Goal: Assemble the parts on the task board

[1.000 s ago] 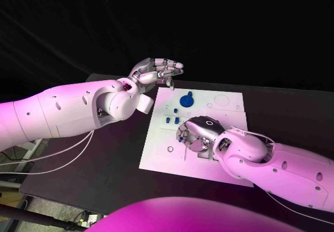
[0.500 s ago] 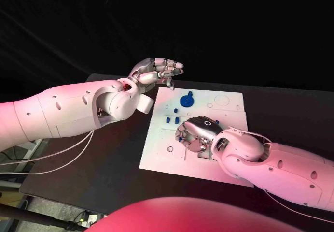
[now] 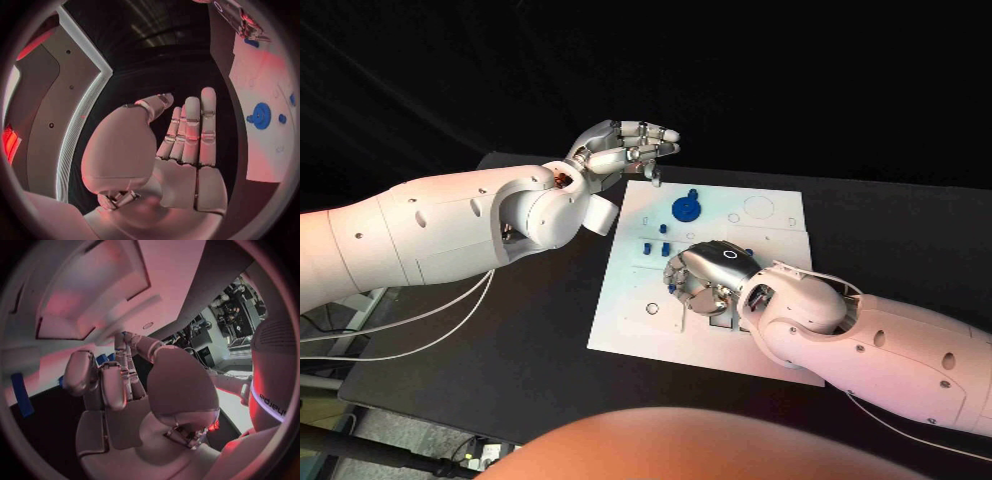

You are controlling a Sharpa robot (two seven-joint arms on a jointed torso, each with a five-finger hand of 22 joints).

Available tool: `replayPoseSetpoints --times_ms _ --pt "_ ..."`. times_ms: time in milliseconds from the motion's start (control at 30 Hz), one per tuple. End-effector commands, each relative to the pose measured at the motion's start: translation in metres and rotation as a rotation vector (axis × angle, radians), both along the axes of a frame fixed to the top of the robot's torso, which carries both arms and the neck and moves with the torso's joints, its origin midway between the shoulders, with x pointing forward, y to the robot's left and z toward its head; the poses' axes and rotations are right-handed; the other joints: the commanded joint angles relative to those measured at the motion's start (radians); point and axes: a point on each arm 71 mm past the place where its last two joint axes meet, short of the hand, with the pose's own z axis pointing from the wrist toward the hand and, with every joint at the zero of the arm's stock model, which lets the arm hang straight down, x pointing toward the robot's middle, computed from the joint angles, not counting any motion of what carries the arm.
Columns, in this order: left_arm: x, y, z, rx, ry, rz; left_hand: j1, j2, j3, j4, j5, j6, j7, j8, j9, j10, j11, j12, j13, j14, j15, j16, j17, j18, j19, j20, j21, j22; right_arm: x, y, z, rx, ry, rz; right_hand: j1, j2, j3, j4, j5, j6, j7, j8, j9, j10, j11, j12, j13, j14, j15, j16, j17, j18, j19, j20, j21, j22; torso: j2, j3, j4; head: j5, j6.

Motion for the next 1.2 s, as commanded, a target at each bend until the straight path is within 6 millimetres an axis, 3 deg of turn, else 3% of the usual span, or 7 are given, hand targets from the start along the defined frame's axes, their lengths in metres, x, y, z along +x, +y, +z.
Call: replayPoseSetpoints --times_ms 33,133,267,633,800,1000,1200 --pt "0.000 -0.002 0.001 -0.011 -0.002 -0.018 -0.009 0.002 -0.003 -0.002 0.003 -0.007 0.029 0.003 0.001 -0.007 -0.002 0.004 0.001 -0.009 0.000 0.004 -0.001 0.007 0.001 0.008 -0.004 -0.002 0.000 -0.005 -0.005 -0.015 0.011 -0.019 -0.012 -0.010 -0.004 0.004 0.007 -0.043 0.007 -0.032 -0.011 -0.027 0.014 -0.009 -0.004 0.038 0.013 0.006 -0.003 -0.006 -0.005 0.011 -0.009 -0.005 -0.001 -0.0001 0.0008 -0.001 0.000" --pt "0.000 -0.002 0.001 -0.011 -0.001 -0.019 -0.010 0.002 -0.003 -0.002 0.003 -0.010 0.030 0.003 0.002 -0.010 -0.001 0.006 0.001 -0.010 0.001 0.004 -0.002 0.007 0.000 0.008 -0.004 -0.002 0.001 -0.009 -0.004 -0.001 -0.003 -0.036 -0.033 -0.034 -0.015 0.012 0.051 -0.071 0.010 -0.052 -0.015 -0.040 0.019 -0.008 -0.001 0.036 0.018 0.008 -0.006 -0.004 -0.008 0.018 -0.016 -0.008 -0.002 -0.0002 0.0011 -0.001 0.000" --pt "0.000 -0.001 0.001 -0.009 0.001 -0.020 -0.010 0.002 -0.003 -0.002 0.003 -0.010 0.030 0.003 0.002 -0.010 -0.001 0.006 0.001 -0.010 0.001 0.004 -0.002 0.007 0.000 0.008 -0.004 -0.002 0.000 -0.016 -0.001 0.016 -0.018 -0.052 -0.046 -0.049 -0.028 0.018 0.060 -0.078 0.008 -0.057 -0.015 -0.047 0.020 -0.006 0.002 0.035 0.020 0.008 -0.009 -0.003 -0.010 0.020 -0.021 -0.010 -0.001 -0.0004 -0.0003 0.001 0.000" --pt "0.000 -0.001 0.001 -0.009 0.002 -0.019 -0.011 0.009 -0.001 -0.001 0.004 -0.013 0.030 0.007 0.003 -0.015 -0.001 0.011 0.002 -0.011 0.001 0.007 -0.002 0.007 0.000 0.009 -0.004 -0.002 -0.001 -0.036 0.025 0.081 -0.072 -0.078 -0.051 -0.052 -0.037 0.025 0.065 -0.062 0.007 -0.050 -0.008 -0.050 0.019 0.000 0.005 0.035 0.019 0.011 -0.007 -0.004 -0.006 0.020 -0.017 -0.006 -0.001 0.0005 -0.0006 -0.013 0.000" --pt "0.000 0.000 0.001 -0.008 0.002 -0.018 -0.011 0.009 -0.001 -0.001 0.004 -0.013 0.030 0.007 0.003 -0.015 -0.001 0.011 0.002 -0.011 0.001 0.007 -0.002 0.007 0.000 0.009 -0.004 -0.002 0.007 -0.058 0.044 0.077 -0.077 -0.118 -0.054 -0.054 -0.042 0.031 0.061 -0.050 0.010 -0.046 -0.005 -0.054 0.021 0.002 0.007 0.034 0.020 0.011 -0.011 -0.003 -0.007 0.020 -0.021 -0.008 -0.003 -0.0004 -0.0020 -0.024 0.000" --pt "0.000 0.001 0.001 -0.008 0.002 -0.016 -0.011 0.009 -0.001 -0.001 0.004 -0.013 0.030 0.007 0.003 -0.015 -0.001 0.011 0.002 -0.011 0.001 0.007 -0.002 0.007 0.000 0.009 -0.004 -0.002 0.022 -0.086 0.063 0.027 -0.057 -0.168 -0.070 -0.083 -0.084 0.052 0.042 -0.080 0.014 -0.071 -0.007 -0.166 0.038 -0.040 -0.022 0.019 0.034 -0.011 -0.058 0.012 -0.049 0.032 -0.096 -0.063 -0.002 -0.0008 -0.0033 -0.057 0.023" --pt "0.000 0.002 0.001 -0.007 0.001 -0.016 -0.011 0.010 0.000 -0.001 0.004 -0.014 0.031 0.008 0.003 -0.016 -0.001 0.013 0.002 -0.011 0.002 0.008 -0.002 0.007 0.000 0.009 -0.004 -0.002 0.035 -0.111 0.072 -0.054 -0.055 -0.199 -0.051 -0.090 -0.149 0.060 0.039 -0.114 -0.003 -0.095 -0.006 -0.241 0.042 -0.045 -0.051 0.012 0.038 -0.022 -0.085 0.023 -0.077 0.037 -0.157 -0.106 -0.003 -0.0008 -0.0041 -0.065 0.034"
